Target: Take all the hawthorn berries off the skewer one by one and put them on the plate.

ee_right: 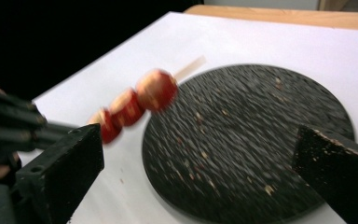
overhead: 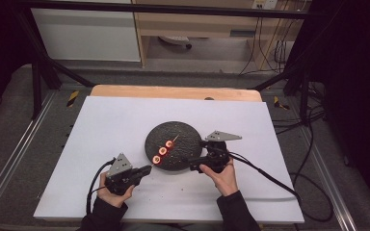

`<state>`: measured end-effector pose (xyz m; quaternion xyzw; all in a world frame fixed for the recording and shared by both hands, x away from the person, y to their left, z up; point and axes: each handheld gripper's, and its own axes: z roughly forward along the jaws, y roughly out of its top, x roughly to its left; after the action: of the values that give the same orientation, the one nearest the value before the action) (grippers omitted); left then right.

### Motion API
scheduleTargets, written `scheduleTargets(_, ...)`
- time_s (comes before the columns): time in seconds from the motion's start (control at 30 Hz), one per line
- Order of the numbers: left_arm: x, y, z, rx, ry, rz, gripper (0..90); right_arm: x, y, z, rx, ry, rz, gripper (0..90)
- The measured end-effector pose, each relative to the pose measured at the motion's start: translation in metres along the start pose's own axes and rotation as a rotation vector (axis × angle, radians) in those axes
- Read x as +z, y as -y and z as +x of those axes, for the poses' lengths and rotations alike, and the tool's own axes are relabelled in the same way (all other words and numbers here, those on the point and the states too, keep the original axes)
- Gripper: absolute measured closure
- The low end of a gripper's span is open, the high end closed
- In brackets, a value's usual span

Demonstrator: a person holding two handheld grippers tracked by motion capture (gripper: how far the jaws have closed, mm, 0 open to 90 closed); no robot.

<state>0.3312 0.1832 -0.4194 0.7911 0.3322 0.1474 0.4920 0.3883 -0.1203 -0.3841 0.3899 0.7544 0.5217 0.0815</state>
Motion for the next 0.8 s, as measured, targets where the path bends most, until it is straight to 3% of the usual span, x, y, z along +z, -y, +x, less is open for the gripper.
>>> scheduleTargets(0.33,0.004,0.001,-0.006,0.021,0.004,0.004,88.1,0.025,-0.01,0.003,0.085,-0.067,-0.016,17.9)
scheduleTargets(0.8,0.005,0.001,-0.011,0.04,0.004,-0.001,88.1,0.038,-0.007,-0.001,0.2,-0.124,-0.028,52.9)
